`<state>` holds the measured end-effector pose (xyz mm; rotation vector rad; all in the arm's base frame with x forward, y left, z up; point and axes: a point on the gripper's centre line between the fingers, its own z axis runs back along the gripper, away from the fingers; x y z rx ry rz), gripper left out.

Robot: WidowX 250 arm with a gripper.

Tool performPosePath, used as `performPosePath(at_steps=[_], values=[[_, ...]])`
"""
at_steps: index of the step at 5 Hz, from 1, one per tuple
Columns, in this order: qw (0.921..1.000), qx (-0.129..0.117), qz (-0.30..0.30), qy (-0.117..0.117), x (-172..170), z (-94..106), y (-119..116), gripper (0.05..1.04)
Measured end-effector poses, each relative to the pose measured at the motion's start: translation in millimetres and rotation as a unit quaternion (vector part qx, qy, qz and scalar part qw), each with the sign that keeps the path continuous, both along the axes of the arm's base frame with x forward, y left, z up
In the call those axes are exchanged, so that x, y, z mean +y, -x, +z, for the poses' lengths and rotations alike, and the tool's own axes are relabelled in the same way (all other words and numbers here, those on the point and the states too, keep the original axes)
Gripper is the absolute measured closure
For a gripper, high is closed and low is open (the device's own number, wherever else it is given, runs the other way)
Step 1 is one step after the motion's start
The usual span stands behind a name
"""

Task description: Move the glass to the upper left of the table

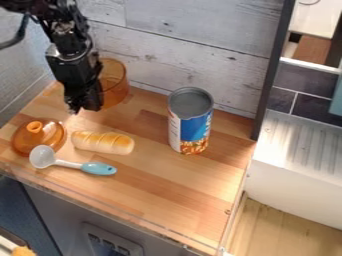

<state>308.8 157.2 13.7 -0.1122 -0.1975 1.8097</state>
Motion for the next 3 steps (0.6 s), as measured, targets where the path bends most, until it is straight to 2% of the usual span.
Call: performPosePath(at_steps=[1, 3], values=[[0.9997, 0.015, 0.013, -0.013, 11, -15.3, -11, 1.002], [0.9992, 0.037, 0.014, -0.011, 14, -38.4, -16, 1.002]])
